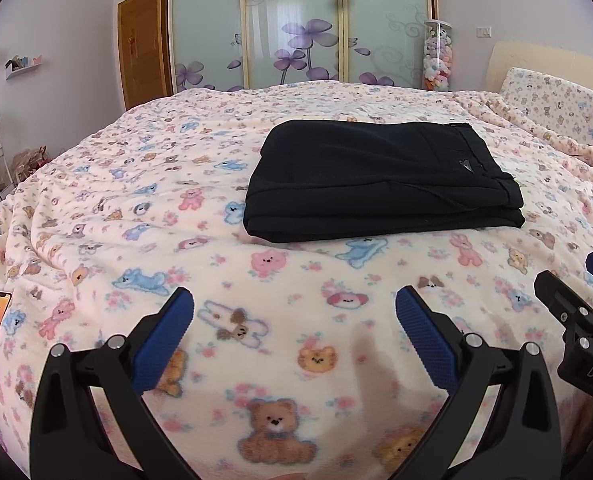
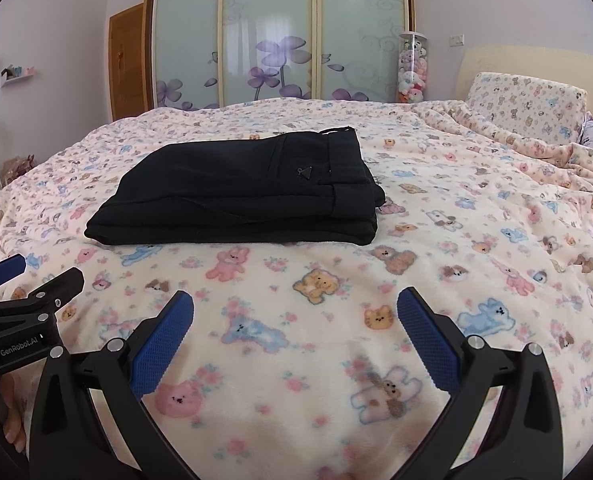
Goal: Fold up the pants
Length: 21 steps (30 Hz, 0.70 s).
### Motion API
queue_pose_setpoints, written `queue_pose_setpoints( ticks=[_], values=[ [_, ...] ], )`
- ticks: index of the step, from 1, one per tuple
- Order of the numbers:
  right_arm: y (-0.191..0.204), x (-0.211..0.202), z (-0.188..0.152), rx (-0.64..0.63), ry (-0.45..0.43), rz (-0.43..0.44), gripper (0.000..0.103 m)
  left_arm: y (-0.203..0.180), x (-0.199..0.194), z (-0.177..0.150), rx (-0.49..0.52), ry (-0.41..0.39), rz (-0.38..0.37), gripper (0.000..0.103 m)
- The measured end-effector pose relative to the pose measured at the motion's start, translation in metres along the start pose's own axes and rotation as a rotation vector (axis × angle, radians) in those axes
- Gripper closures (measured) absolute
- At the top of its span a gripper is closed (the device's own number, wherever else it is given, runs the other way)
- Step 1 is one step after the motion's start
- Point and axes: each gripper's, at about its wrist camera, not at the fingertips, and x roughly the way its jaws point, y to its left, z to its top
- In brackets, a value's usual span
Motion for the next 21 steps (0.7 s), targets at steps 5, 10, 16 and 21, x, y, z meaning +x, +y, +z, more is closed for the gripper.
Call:
queue_pose_setpoints(
  ticks=[5,10,16,21],
  values=[
    [-0.0001,0.0006,-0.0003,-0.001,0.0,0.0,0.001,-0.0002,0.0004,-0.0001,-0.001,0.001,-0.001,0.002],
    [0.0002,0.0004,-0.0001,-0.001,0.0,0.0,0.001,0.0001,0.0004,0.0001,-0.002,0.002,-0.001,0.002],
    [0.0002,0.0005,0.0,-0.001,0.001,0.0,0.001,-0.0013,0.0001,-0.001,-0.002,0.001,-0.003,0.002],
    [0.0002,0.0007,-0.0002,-0.001,0.002,0.0,0.001,-0.0007,0.0006,-0.0008,-0.002,0.003,-0.003,0.002]
  ],
)
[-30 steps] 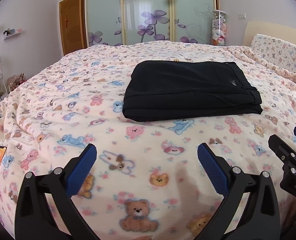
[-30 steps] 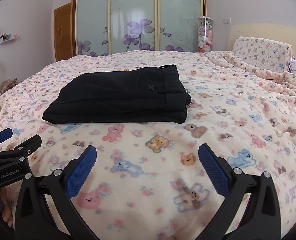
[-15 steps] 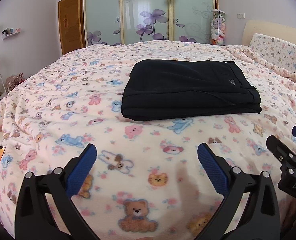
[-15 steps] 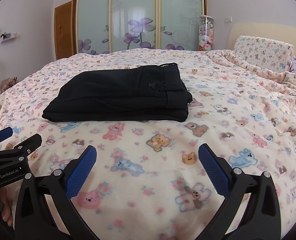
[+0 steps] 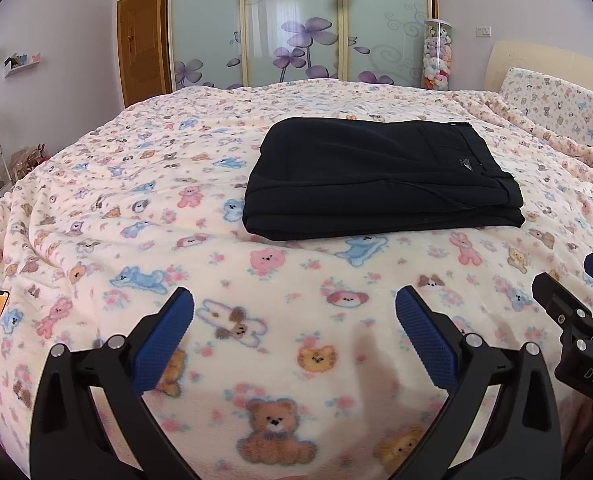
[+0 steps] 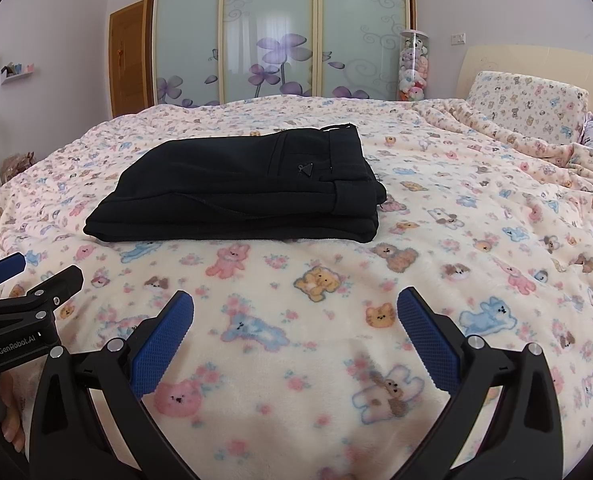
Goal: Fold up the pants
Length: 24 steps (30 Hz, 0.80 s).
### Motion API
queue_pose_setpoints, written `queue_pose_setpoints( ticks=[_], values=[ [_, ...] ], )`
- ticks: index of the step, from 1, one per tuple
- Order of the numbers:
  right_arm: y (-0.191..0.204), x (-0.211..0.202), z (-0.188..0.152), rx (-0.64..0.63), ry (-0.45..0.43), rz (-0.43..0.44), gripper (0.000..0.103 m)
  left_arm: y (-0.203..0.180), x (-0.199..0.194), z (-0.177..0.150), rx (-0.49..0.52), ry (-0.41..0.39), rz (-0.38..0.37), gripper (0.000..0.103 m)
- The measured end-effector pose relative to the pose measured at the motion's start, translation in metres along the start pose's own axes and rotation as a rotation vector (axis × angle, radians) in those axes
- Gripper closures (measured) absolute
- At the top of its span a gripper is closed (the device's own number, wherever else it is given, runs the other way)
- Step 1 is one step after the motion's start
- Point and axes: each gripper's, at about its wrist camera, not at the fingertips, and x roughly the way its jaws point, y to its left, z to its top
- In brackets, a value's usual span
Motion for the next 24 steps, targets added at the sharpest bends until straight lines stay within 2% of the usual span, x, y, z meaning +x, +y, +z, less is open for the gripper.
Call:
queue_pose_setpoints(
  ticks=[24],
  values=[
    [-0.0043,0.0053,-0.0023,-0.005,0.019,0.006,0.001,-0.0007,-0.0007,-0.0011,-0.006,-0.004,-0.011,0.002]
  ],
)
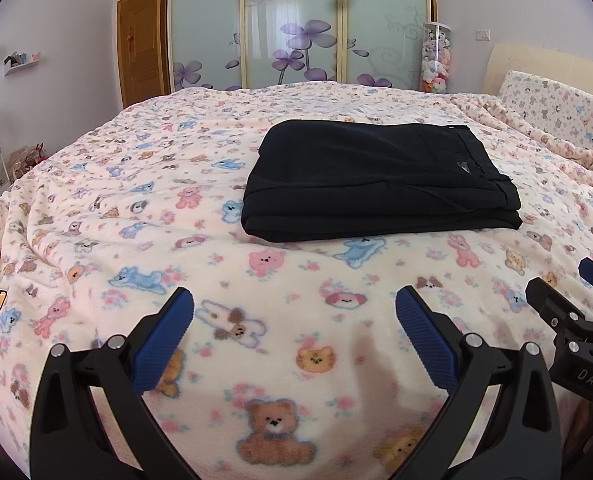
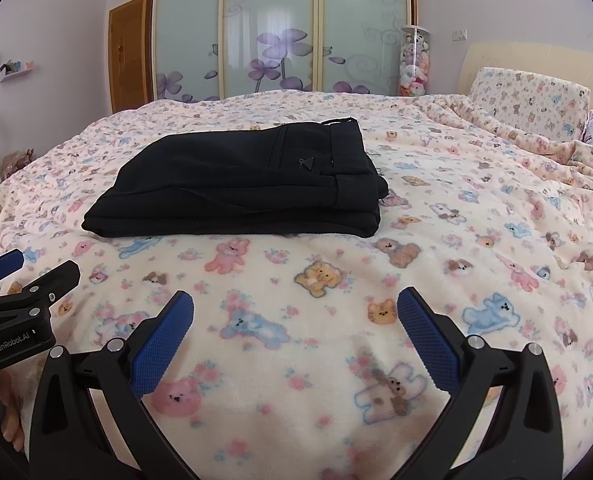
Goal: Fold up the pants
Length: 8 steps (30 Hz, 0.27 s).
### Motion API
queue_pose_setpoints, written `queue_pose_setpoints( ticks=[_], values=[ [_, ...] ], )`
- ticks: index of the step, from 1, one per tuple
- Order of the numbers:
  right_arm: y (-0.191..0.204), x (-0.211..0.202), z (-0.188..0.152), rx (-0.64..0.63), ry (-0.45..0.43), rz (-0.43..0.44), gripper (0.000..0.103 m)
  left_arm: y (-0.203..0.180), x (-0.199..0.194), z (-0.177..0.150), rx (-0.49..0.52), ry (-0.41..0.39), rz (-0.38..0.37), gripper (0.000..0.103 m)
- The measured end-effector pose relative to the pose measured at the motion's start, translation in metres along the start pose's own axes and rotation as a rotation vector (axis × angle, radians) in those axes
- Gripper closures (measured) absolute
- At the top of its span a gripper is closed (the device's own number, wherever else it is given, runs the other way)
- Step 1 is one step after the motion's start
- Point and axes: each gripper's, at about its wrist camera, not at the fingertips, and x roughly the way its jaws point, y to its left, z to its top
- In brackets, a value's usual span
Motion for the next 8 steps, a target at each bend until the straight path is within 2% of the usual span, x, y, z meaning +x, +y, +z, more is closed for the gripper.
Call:
queue_pose_setpoints(
  ticks=[8],
  values=[
    [-0.0007,-0.0003,-0.0003,0.0,0.0,0.0,0.001,0.0003,0.0006,0.0008,-0.003,0.004,-0.005,0.002]
  ],
)
